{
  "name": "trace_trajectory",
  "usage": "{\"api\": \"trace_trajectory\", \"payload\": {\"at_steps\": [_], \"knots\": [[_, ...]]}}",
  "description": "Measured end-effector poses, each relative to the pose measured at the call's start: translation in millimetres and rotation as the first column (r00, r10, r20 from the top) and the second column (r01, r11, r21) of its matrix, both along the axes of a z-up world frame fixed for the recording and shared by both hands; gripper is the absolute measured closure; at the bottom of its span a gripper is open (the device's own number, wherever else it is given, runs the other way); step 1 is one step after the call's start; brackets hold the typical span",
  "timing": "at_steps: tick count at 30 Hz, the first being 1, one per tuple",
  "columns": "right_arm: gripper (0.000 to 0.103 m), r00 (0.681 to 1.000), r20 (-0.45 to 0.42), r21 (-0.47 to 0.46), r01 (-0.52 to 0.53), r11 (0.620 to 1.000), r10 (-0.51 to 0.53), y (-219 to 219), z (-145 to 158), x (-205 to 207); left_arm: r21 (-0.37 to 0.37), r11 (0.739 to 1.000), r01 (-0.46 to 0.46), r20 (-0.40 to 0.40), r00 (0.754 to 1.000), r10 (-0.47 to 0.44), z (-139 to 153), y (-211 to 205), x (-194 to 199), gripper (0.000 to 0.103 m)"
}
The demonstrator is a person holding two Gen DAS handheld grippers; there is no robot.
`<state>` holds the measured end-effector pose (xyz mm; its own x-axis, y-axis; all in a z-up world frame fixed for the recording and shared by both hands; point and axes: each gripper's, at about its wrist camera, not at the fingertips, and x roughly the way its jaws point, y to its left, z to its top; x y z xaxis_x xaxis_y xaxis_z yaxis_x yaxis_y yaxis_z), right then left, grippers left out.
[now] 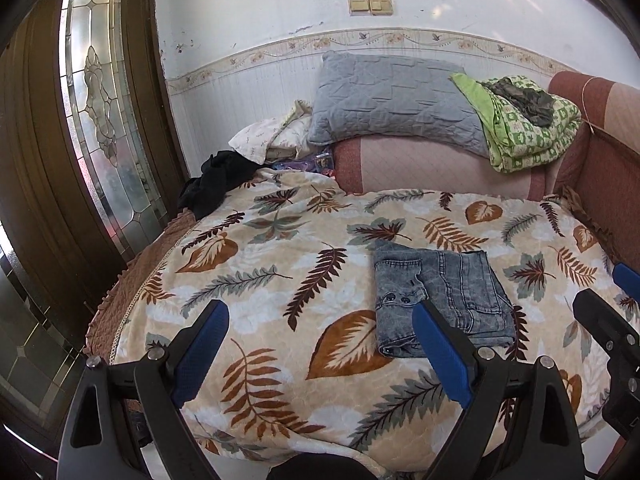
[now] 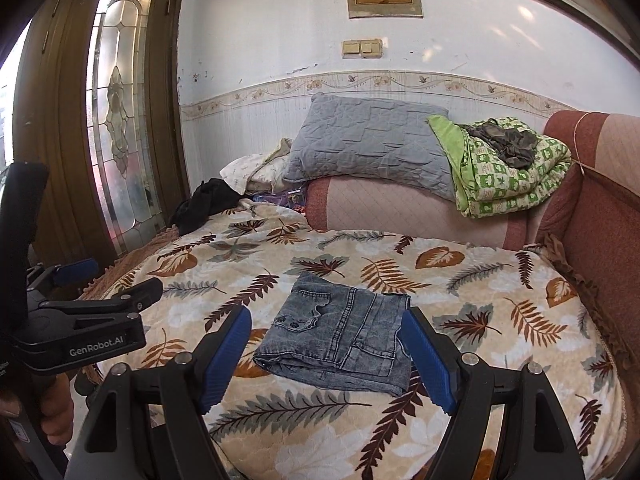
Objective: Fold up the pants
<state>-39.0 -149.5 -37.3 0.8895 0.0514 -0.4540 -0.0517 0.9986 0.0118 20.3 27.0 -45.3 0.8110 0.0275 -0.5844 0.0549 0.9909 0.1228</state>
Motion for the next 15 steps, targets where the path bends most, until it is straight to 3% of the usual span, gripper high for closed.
{"api": "trace_trajectory", "payload": {"at_steps": [15], "knots": [[0.023, 1.000, -0.015, 0.002, 0.010, 1.000, -0.010, -4.2, -4.6, 1.3, 0.008, 1.000, 0.016, -0.043, 0.999, -0.016, -10.0, -0.3, 4.4, 0.010]]}}
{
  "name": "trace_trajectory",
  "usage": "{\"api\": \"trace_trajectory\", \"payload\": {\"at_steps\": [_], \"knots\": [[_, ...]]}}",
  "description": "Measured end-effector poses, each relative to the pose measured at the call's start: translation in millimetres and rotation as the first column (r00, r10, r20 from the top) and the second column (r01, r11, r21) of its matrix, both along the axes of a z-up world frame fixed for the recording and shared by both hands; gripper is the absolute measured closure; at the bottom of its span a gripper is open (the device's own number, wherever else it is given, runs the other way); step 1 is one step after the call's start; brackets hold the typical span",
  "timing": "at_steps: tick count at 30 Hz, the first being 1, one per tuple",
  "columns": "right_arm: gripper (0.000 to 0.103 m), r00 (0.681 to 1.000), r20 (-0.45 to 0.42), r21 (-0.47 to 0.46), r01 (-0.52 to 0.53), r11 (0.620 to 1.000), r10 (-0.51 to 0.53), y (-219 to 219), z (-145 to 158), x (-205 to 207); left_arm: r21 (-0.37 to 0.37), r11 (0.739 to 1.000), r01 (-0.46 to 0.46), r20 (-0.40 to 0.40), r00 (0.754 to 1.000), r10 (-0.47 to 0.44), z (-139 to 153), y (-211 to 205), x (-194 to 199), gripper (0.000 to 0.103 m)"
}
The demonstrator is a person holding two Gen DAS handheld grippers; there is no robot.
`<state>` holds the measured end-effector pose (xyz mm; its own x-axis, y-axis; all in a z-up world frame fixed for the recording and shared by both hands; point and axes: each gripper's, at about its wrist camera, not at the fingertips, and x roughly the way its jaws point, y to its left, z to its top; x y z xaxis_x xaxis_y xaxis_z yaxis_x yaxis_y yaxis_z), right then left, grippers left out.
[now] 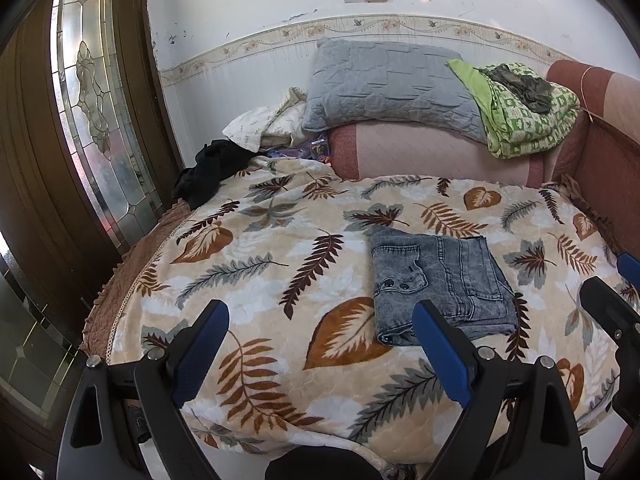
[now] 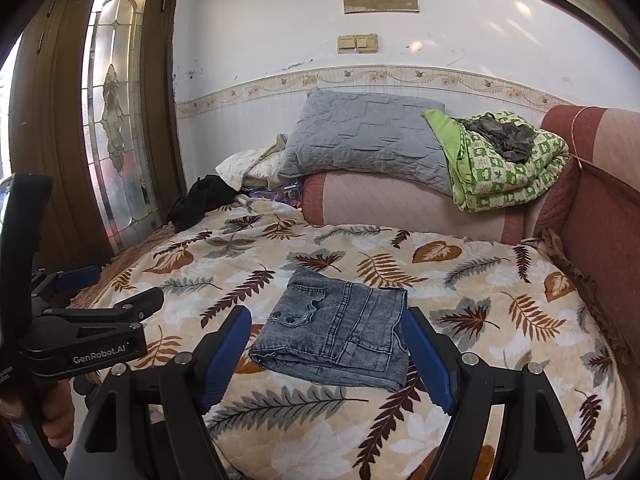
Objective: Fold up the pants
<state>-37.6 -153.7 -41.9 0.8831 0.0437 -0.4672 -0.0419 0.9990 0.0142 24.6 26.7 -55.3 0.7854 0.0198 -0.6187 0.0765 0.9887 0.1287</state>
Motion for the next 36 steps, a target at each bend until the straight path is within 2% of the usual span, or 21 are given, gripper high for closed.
{"api": "trace_trajectory", "payload": {"at_steps": [25, 36], "knots": [[0.023, 1.000, -0.012, -0.005, -0.001, 1.000, 0.001, 2.7, -5.0, 0.5, -0.001, 1.000, -0.001, -0.014, 1.000, 0.001, -5.5, -0.2, 1.6, 0.010], [0.023, 1.000, -0.022, -0.017, -0.013, 1.000, 0.013, 7.9, -7.7, 3.6, -0.024, 1.000, -0.013, -0.021, 1.000, 0.013, -8.7, 9.8, 5.0, 0.010]]}}
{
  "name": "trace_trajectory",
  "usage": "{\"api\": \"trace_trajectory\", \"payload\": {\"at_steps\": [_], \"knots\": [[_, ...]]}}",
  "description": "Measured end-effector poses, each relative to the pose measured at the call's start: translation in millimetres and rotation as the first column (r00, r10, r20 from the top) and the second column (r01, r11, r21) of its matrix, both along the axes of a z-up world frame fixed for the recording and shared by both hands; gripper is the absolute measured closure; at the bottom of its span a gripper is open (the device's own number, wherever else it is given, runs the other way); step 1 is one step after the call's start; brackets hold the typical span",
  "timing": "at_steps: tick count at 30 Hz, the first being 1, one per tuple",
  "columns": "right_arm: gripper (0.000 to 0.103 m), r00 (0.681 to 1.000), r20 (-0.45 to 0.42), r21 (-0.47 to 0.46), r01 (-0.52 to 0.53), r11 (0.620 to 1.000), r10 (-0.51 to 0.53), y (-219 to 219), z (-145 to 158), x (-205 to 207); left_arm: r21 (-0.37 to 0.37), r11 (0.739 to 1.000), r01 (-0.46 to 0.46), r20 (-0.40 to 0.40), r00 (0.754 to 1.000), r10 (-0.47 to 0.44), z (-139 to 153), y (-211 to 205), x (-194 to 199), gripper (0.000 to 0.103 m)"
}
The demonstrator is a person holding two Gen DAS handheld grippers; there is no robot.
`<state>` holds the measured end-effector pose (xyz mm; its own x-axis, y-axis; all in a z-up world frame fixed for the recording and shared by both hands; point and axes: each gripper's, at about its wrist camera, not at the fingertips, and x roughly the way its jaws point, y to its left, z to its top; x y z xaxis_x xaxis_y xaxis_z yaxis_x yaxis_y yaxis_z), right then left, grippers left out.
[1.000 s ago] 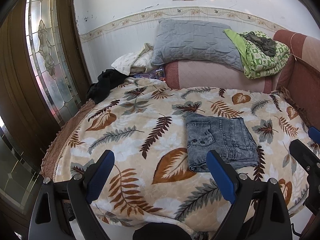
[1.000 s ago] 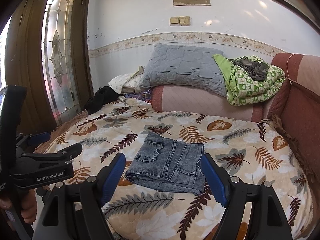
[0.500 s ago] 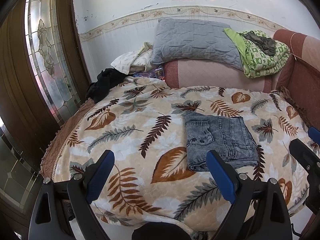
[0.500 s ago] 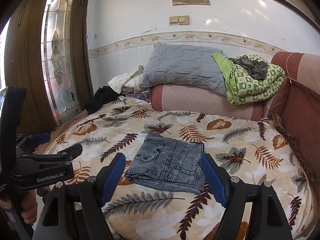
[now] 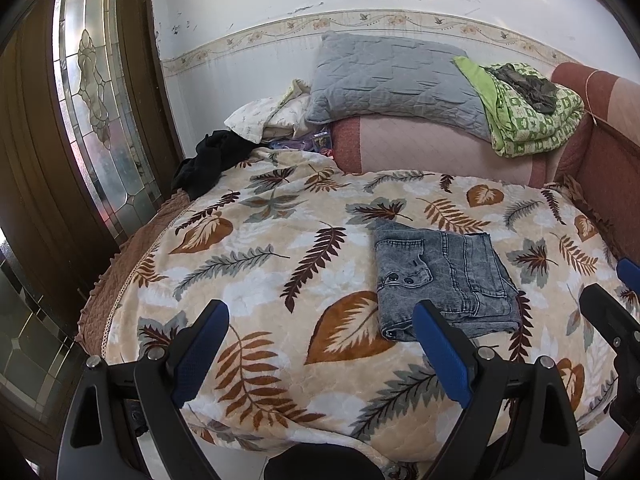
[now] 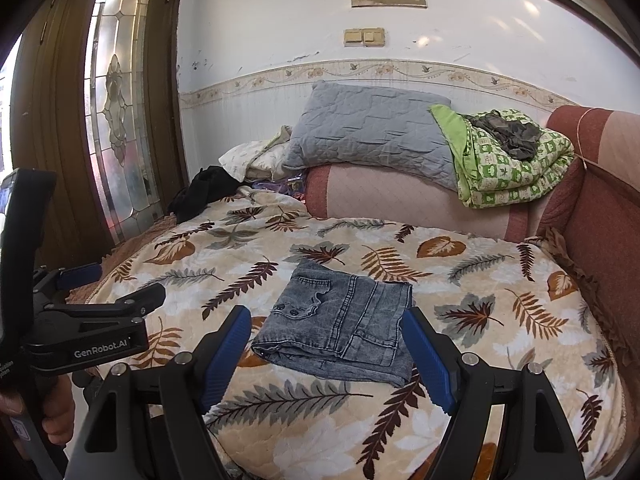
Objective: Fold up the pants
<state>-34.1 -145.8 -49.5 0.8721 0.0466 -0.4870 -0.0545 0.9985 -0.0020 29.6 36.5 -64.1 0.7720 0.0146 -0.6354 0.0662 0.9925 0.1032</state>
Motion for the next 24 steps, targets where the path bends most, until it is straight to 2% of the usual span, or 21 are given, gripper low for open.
{"api": "trace_trajectory", "payload": {"at_steps": [24], "knots": [[0.023, 1.000, -0.009, -0.034, -0.030, 0.999, 0.029, 17.9, 1.5, 1.4, 0.000, 0.999, -0.034, -0.003, 0.999, 0.034, -0.5, 10.4, 1.7, 0.010]]}}
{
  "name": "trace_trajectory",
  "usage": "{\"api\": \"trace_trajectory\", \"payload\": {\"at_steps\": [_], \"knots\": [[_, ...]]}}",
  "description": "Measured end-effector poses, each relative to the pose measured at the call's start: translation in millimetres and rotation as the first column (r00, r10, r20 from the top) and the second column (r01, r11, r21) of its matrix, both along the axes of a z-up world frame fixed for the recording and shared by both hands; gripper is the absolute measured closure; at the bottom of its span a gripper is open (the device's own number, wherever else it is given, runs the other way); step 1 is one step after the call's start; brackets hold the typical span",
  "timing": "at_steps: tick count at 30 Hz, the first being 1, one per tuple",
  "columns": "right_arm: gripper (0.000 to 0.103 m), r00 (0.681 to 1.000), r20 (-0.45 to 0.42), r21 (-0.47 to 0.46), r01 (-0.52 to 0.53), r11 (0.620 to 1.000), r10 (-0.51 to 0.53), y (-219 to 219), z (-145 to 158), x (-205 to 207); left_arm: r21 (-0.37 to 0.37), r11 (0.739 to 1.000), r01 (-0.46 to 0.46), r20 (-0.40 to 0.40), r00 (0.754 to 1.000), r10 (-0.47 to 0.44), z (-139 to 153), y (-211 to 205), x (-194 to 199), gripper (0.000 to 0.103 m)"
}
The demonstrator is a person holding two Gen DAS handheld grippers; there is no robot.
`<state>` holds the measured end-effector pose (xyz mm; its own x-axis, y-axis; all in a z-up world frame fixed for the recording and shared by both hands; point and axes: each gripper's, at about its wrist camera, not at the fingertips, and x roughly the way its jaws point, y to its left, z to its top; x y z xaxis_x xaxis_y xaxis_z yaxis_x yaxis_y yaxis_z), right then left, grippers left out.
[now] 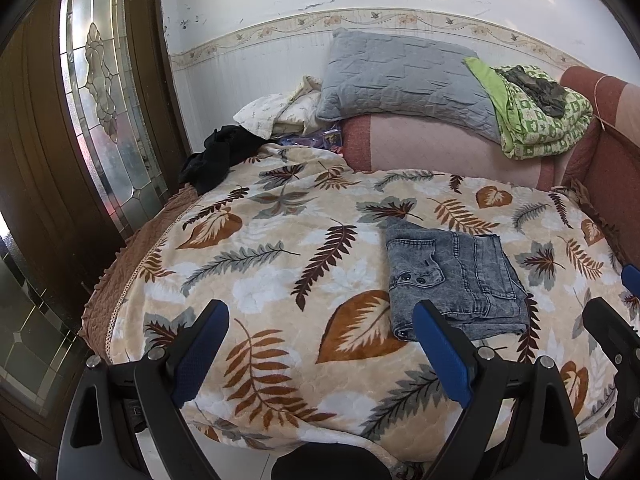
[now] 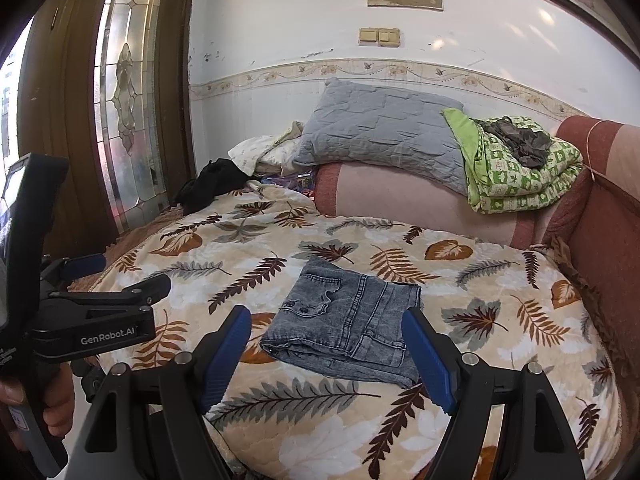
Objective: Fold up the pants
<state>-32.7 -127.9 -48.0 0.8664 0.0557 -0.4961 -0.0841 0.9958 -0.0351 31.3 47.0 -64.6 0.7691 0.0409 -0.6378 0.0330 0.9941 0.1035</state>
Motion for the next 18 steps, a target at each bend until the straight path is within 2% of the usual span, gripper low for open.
{"api": "trace_trajectory", "payload": {"at_steps": [18], "knots": [[0.023, 1.000, 0.012, -0.007, -0.008, 1.000, 0.008, 4.9, 6.3, -3.6, 0.009, 1.000, -0.016, 0.020, 1.000, 0.016, 7.9, 3.9, -4.0, 0.010]]}}
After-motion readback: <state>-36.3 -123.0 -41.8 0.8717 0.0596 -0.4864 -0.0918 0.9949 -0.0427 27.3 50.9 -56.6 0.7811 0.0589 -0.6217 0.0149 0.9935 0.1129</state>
